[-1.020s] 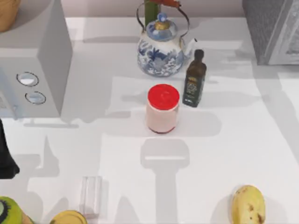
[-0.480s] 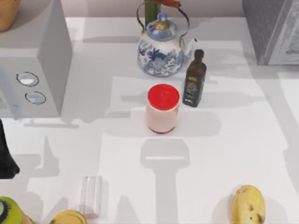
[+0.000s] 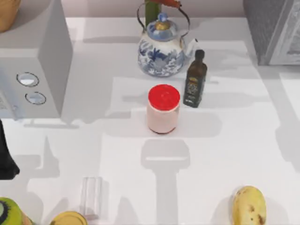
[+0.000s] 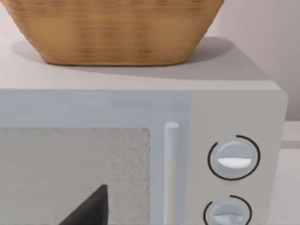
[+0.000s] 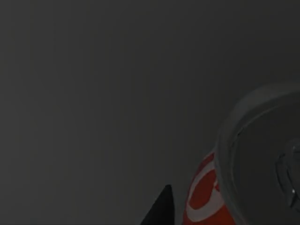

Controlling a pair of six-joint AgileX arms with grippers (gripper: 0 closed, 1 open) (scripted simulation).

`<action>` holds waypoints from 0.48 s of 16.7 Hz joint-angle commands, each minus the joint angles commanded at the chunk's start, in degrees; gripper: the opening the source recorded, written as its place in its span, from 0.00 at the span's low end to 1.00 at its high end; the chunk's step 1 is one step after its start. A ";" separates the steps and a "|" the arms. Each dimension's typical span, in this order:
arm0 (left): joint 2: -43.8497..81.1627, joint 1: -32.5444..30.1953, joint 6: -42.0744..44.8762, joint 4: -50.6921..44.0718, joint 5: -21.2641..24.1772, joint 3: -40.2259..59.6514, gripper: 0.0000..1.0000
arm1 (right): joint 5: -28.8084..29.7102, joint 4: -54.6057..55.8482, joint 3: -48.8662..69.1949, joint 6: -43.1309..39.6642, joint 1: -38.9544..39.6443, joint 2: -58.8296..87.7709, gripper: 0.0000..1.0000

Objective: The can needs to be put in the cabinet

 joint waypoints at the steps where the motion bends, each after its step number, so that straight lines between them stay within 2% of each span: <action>1: 0.00 0.00 0.00 0.00 0.00 0.00 1.00 | 0.17 -0.30 0.70 -0.04 -0.51 0.72 0.00; 5: 0.00 0.00 0.00 0.00 0.00 0.00 1.00 | 0.22 -0.38 0.89 -0.05 -0.67 0.90 0.00; 8: 0.00 0.00 0.00 0.00 0.00 0.00 1.00 | 0.22 -0.38 0.89 -0.05 -0.67 0.90 0.23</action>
